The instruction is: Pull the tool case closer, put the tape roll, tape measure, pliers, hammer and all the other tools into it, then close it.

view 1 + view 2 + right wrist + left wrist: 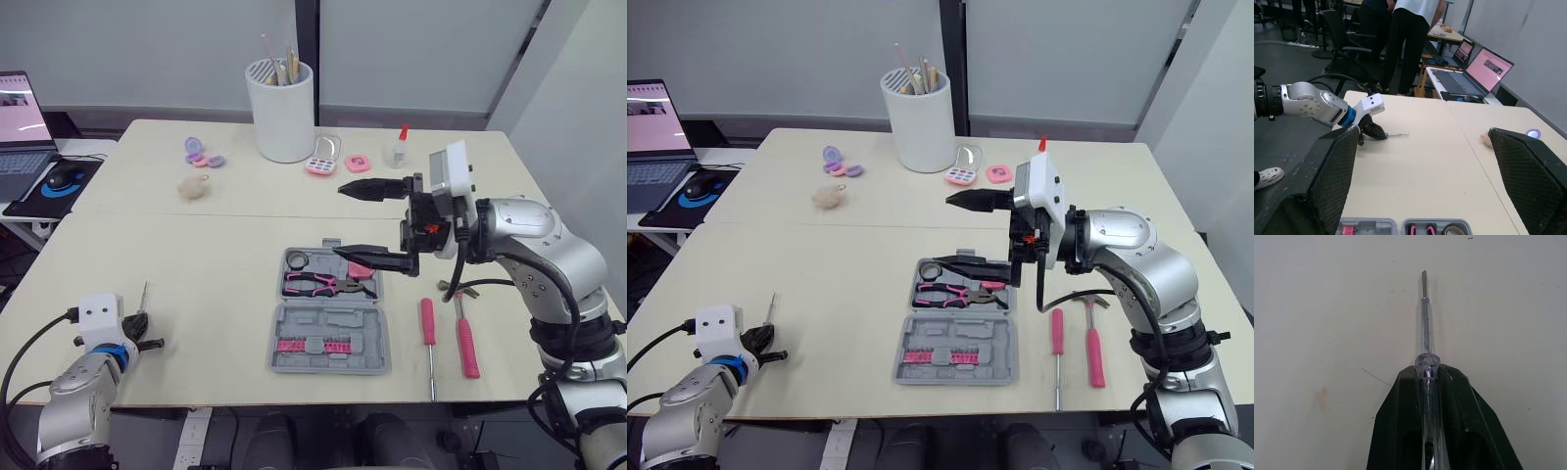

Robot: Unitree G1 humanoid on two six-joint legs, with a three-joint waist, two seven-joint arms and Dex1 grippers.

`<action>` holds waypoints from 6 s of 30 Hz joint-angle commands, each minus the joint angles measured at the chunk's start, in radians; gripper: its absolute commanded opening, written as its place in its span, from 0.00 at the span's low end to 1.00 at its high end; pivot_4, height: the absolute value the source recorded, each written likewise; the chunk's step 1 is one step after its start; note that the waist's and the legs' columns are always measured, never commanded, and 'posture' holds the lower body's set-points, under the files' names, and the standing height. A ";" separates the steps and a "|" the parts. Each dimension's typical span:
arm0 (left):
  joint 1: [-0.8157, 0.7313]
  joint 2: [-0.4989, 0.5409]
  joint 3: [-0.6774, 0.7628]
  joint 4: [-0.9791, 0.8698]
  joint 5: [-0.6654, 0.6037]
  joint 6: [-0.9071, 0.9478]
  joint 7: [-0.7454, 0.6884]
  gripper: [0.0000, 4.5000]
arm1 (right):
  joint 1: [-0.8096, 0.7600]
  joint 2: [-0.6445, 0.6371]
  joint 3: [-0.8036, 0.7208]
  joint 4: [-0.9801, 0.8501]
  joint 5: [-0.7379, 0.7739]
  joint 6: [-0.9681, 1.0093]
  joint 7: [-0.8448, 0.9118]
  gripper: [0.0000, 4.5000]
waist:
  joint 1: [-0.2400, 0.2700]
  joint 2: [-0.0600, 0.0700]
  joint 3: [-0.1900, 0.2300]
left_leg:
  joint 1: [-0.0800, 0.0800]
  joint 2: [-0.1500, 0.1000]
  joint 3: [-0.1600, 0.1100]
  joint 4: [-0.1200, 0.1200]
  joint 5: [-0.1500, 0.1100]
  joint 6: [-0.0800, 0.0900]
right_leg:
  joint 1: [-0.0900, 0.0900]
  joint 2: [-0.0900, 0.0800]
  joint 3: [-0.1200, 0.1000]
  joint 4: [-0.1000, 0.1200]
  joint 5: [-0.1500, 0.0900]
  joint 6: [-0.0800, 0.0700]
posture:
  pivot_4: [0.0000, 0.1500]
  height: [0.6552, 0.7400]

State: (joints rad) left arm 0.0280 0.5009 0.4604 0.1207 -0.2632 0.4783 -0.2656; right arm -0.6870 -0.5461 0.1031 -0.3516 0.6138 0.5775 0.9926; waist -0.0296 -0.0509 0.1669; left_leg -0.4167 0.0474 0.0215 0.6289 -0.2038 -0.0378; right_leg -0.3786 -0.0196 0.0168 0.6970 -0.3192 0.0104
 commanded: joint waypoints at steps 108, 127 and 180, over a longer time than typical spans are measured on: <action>-0.505 0.091 -0.829 -0.041 0.361 -0.435 -0.834 0.25 | 0.415 -0.329 -0.007 -0.297 -0.260 0.002 -0.098 1.00 | 0.002 0.012 0.008 | -0.009 0.000 -0.003 0.006 0.000 0.000 | -0.005 0.015 0.003 0.001 0.000 0.002 | 1.00 1.00; -0.504 0.044 -0.865 0.066 0.402 -0.465 -0.810 0.01 | 0.422 -0.350 -0.014 -0.311 -0.265 0.012 -0.088 1.00 | 0.004 0.012 0.008 | -0.009 0.000 -0.006 0.009 0.000 0.000 | -0.002 0.015 0.000 0.001 0.000 0.002 | 1.00 1.00; -0.015 0.579 0.143 0.278 -0.173 -0.189 -0.952 0.99 | 0.574 -0.545 -0.433 0.323 -0.157 -0.119 0.242 1.00 | 0.000 0.016 0.009 | 0.000 0.001 -0.003 0.005 0.000 0.000 | 0.004 0.005 0.000 0.000 -0.001 0.001 | 1.00 1.00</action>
State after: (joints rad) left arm 0.0132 1.0548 0.5601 0.4142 -0.4293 0.2964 -1.2276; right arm -0.1033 -1.0709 -0.3130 0.0010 0.4528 0.4560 1.2386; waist -0.0298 -0.0347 0.1759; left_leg -0.4164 0.0484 0.0182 0.6342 -0.2037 -0.0377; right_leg -0.3745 -0.0148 0.0168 0.6974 -0.3204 0.0117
